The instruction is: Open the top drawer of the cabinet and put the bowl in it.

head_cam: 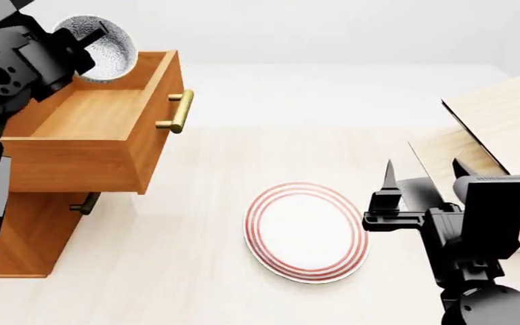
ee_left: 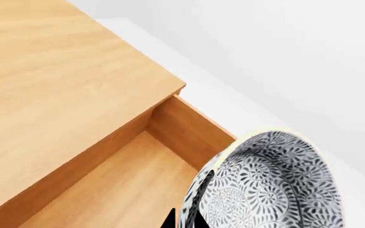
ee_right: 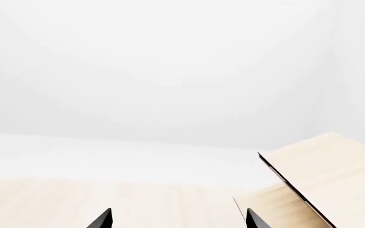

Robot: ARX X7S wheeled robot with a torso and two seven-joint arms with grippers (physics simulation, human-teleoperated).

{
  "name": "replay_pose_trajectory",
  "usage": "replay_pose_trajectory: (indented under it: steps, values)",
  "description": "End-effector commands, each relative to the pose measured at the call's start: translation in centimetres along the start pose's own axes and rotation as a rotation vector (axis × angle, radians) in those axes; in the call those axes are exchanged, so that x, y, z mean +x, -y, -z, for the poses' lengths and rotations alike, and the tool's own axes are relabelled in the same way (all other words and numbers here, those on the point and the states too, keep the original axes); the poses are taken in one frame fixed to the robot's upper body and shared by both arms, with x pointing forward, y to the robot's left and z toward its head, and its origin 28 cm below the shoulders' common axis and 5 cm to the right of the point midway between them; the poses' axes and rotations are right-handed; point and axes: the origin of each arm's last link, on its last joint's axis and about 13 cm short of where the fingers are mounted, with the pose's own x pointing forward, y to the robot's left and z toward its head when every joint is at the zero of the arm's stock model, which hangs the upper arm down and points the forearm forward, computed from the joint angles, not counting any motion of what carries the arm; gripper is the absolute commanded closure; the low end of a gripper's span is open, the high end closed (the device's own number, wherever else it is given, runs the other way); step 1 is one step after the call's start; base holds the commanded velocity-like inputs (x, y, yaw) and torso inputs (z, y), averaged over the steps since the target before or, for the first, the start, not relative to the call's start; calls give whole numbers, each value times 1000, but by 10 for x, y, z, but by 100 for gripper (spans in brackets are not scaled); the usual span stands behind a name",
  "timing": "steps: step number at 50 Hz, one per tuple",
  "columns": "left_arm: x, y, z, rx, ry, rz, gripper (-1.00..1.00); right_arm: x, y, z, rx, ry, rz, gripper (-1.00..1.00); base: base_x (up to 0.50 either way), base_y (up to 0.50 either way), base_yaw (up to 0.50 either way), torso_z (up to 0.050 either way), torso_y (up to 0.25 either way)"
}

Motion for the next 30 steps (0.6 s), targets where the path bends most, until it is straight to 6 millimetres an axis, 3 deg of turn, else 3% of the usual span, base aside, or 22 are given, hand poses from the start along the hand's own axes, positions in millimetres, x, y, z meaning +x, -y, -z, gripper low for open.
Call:
replay_pose_trajectory:
  steps: [1,30]
  values:
    - [10,-7,8,-18,14,-42,100,0,0,2,1,-4,1,-100,0,0,0,0,0]
    - [25,-29,32,-31,-27,-104,100,-1,-3,1,-4,-5,-4,-100,0,0,0,0,0]
